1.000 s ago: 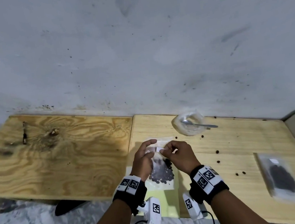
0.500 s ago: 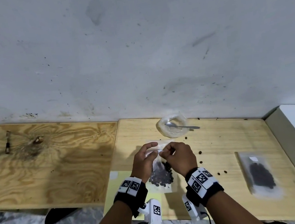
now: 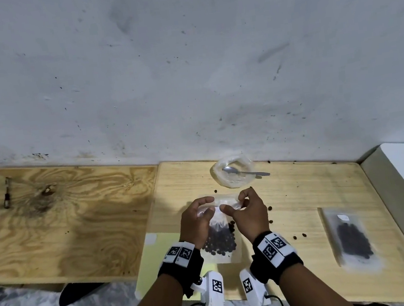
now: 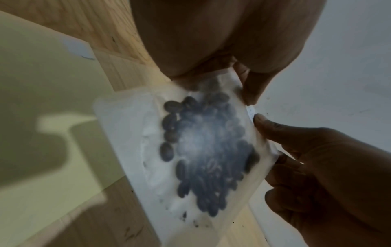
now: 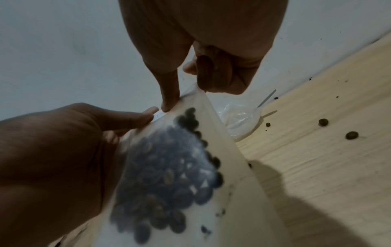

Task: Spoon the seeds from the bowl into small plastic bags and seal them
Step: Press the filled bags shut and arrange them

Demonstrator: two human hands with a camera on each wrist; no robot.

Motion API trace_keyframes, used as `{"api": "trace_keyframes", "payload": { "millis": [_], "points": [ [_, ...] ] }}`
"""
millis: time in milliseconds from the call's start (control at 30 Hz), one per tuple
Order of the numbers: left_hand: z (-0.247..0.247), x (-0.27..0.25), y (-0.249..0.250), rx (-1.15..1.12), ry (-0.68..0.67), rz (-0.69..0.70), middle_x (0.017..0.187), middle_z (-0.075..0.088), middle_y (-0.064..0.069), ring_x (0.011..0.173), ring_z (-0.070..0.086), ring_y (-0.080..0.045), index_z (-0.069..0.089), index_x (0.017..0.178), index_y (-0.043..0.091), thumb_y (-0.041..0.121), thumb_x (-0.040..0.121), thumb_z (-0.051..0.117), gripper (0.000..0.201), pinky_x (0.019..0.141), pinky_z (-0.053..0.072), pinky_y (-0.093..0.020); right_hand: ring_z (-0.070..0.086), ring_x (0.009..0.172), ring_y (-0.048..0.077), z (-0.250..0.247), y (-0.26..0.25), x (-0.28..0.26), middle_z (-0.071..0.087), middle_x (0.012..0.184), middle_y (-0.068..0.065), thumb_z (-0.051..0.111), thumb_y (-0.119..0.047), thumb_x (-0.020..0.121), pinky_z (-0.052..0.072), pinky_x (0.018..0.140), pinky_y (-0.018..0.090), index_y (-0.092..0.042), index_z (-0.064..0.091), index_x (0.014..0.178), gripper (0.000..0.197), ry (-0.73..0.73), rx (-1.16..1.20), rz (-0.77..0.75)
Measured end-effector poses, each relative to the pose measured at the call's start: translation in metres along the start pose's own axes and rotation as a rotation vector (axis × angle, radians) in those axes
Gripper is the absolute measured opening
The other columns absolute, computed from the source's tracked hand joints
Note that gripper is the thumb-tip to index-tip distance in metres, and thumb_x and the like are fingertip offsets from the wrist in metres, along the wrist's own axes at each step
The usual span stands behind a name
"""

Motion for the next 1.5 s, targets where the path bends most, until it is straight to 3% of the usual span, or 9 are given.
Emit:
{"api": "trace_keyframes", "payload": {
  "millis": [300, 400, 533, 833, 1000, 1100, 1267, 1367, 1500],
  "points": [
    [-0.002, -0.001, -0.002, 0.019, -0.048, -0.001, 0.110, 0.069, 0.010, 0.102, 0.061, -0.001, 0.069, 0.100, 0.025, -0.004, 0.080, 0.067, 0.036, 0.084, 0.047, -0.010, 0.051, 0.071, 0.010, 0.007, 0.009, -0.001, 0.053, 0.076, -0.010, 0.088, -0.018, 0.065, 0.044, 0.070, 0.035, -0.023, 0.050, 0.080, 0.041, -0.056, 0.024, -0.064],
    [-0.003, 0.002, 0.000, 0.001, -0.047, -0.001, 0.109, 0.069, 0.005, 0.081, 0.061, 0.010, 0.069, 0.102, 0.020, -0.008, 0.080, 0.066, 0.036, 0.069, 0.047, -0.004, 0.051, 0.070, 0.010, 0.009, 0.005, -0.002, 0.054, 0.076, -0.009, 0.087, -0.020, 0.066, 0.043, 0.069, 0.032, -0.022, 0.051, 0.079, 0.038, -0.042, 0.037, -0.063],
    [-0.005, 0.006, -0.001, -0.018, -0.024, -0.001, 0.105, 0.071, 0.004, 0.097, 0.065, -0.007, 0.071, 0.100, 0.021, -0.001, 0.085, 0.063, 0.027, 0.075, 0.047, -0.011, 0.051, 0.071, 0.009, 0.010, 0.003, 0.002, 0.054, 0.076, -0.009, 0.086, -0.024, 0.069, 0.042, 0.068, 0.029, -0.022, 0.051, 0.078, 0.036, -0.015, 0.033, -0.073],
    [-0.007, 0.006, -0.003, -0.024, -0.036, -0.028, 0.106, 0.069, 0.002, 0.089, 0.063, 0.002, 0.069, 0.099, 0.022, -0.004, 0.085, 0.062, 0.031, 0.068, 0.046, -0.006, 0.055, 0.072, 0.010, 0.014, 0.005, 0.000, 0.057, 0.077, -0.010, 0.087, -0.022, 0.065, 0.048, 0.072, 0.039, -0.023, 0.051, 0.078, 0.038, -0.063, 0.019, -0.063],
    [-0.009, 0.010, -0.008, -0.119, 0.012, -0.152, 0.108, 0.070, 0.001, 0.082, 0.060, -0.012, 0.070, 0.103, 0.021, 0.001, 0.084, 0.062, 0.029, 0.067, 0.046, -0.017, 0.056, 0.070, 0.012, 0.013, 0.010, -0.002, 0.064, 0.082, -0.004, 0.085, -0.022, 0.071, 0.048, 0.071, 0.032, -0.016, 0.058, 0.078, 0.029, -0.080, 0.051, -0.055],
    [-0.016, 0.014, -0.005, -0.244, 0.034, -0.214, 0.109, 0.067, -0.004, 0.083, 0.060, -0.008, 0.067, 0.114, 0.011, -0.004, 0.082, 0.059, 0.036, 0.059, 0.047, -0.009, 0.064, 0.086, 0.014, 0.012, 0.023, -0.006, 0.069, 0.081, -0.005, 0.082, -0.013, 0.074, 0.050, 0.077, 0.029, -0.011, 0.066, 0.076, 0.016, -0.186, 0.091, 0.028],
    [-0.018, 0.015, -0.010, -0.256, -0.045, -0.232, 0.114, 0.069, -0.006, 0.102, 0.065, -0.023, 0.069, 0.112, 0.027, 0.009, 0.066, 0.070, 0.050, 0.084, 0.054, -0.034, 0.052, 0.056, 0.011, 0.006, 0.036, -0.017, 0.059, 0.077, 0.007, 0.077, 0.003, 0.077, 0.037, 0.045, 0.013, -0.009, 0.071, 0.087, 0.016, -0.280, 0.134, 0.181],
    [-0.015, 0.008, -0.018, -0.189, -0.072, -0.220, 0.108, 0.069, -0.010, 0.103, 0.065, -0.030, 0.072, 0.103, 0.026, 0.002, 0.064, 0.073, 0.045, 0.085, 0.054, -0.045, 0.061, 0.056, 0.012, -0.005, 0.043, -0.012, 0.066, 0.081, 0.015, 0.075, 0.002, 0.078, 0.043, 0.050, 0.021, -0.012, 0.071, 0.089, 0.018, -0.162, 0.144, 0.223],
    [0.002, 0.000, -0.030, -0.071, -0.164, -0.260, 0.109, 0.069, -0.008, 0.088, 0.065, -0.021, 0.073, 0.105, 0.011, -0.010, 0.079, 0.062, 0.035, 0.058, 0.053, -0.023, 0.068, 0.088, 0.036, -0.021, 0.053, -0.011, 0.072, 0.091, 0.019, 0.076, 0.000, 0.070, 0.056, 0.076, 0.041, -0.016, 0.073, 0.083, 0.021, -0.046, 0.081, 0.230]
  ]
}}
Point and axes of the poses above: each hand's wrist, its own x-axis towards the middle knuckle, its own z-axis out of the palm, y = z × x, the point moved 5 cm from there along x, towards the middle knuckle
